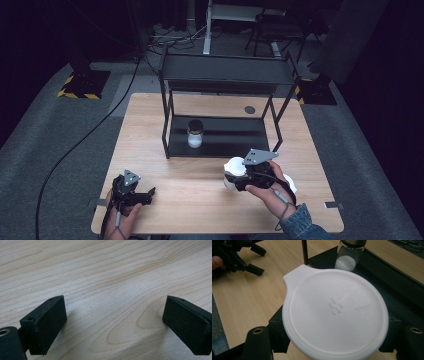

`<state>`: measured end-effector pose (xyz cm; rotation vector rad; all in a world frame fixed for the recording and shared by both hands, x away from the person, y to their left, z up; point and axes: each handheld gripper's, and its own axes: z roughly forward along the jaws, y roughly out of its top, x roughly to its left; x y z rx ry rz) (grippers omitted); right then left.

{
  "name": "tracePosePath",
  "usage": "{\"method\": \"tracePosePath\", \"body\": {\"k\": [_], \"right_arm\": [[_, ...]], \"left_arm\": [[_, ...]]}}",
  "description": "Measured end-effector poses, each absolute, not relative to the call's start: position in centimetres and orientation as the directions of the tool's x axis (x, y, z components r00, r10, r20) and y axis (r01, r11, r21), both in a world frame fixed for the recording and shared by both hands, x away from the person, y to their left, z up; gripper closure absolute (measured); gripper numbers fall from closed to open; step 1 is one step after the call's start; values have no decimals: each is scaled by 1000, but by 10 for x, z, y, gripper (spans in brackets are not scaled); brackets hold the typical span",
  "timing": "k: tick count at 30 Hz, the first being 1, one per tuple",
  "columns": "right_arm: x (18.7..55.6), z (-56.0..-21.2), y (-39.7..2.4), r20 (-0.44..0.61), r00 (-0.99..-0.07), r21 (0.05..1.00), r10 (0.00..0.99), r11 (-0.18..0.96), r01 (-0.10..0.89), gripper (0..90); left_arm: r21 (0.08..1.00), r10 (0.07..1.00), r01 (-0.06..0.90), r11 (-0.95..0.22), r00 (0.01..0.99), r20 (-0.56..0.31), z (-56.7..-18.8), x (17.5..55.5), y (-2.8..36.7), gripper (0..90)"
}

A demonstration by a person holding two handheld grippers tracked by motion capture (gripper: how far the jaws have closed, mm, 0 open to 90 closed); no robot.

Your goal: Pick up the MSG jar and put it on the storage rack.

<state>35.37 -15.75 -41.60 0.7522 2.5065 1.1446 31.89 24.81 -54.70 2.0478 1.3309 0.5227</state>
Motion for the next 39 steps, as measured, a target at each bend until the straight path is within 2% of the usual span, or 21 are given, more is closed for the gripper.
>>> {"method": "tracePosePath", "body": {"k": [39], "right_arm": [[402, -373, -154, -60, -804, 766, 592, 544, 343, 303]], "left_arm": [[693, 912, 661, -289, 410, -11, -547, 319, 248, 49]]}}
